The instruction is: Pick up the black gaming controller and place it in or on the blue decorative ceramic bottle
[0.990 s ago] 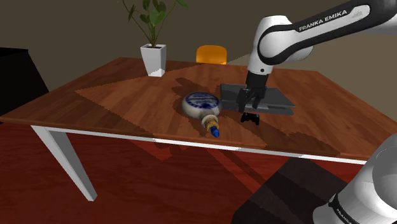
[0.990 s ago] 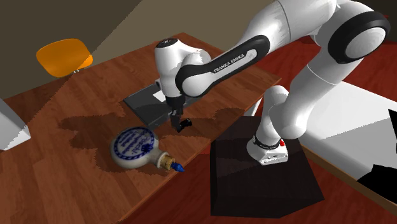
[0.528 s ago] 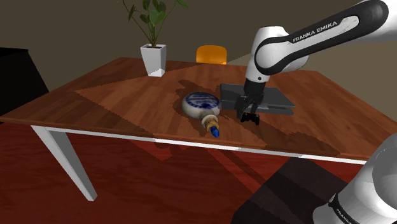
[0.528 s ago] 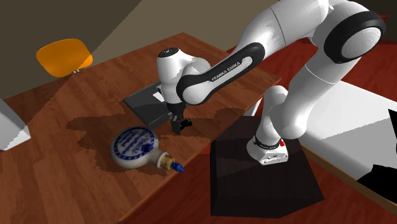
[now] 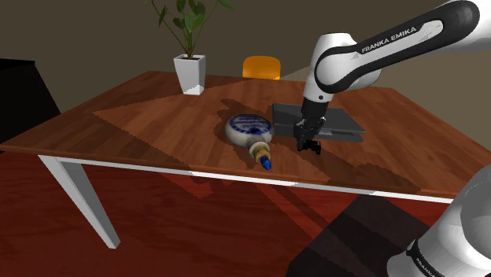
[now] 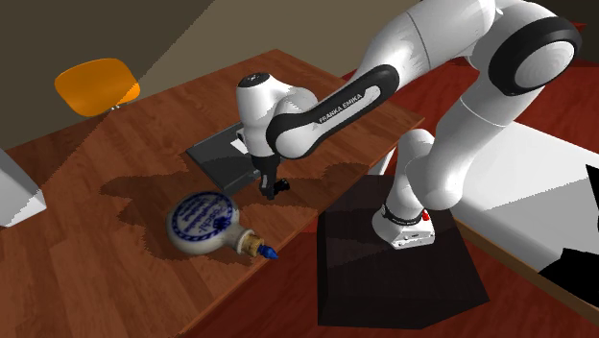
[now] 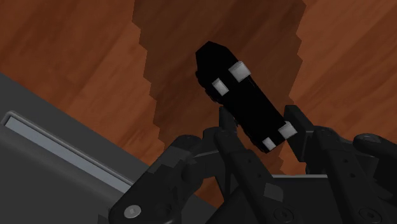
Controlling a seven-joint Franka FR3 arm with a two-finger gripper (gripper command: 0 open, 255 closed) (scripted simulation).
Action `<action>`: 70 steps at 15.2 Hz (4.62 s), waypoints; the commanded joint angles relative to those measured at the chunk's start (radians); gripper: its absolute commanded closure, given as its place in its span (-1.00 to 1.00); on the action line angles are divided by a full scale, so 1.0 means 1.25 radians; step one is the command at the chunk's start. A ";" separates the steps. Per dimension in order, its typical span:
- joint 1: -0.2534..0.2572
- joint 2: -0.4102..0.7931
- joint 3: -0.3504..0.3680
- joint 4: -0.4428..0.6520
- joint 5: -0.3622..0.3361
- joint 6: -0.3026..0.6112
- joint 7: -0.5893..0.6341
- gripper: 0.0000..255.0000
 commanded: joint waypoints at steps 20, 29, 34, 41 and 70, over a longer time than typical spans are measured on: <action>-0.003 -0.052 0.000 0.086 -0.009 -0.137 0.015 1.00; -0.003 -0.072 -0.001 0.166 -0.014 -0.237 0.025 1.00; -0.004 -0.077 -0.001 0.215 -0.015 -0.291 0.030 1.00; -0.004 -0.076 -0.002 0.291 -0.017 -0.365 0.036 1.00; 0.093 0.434 0.104 0.955 -0.031 -0.500 0.248 1.00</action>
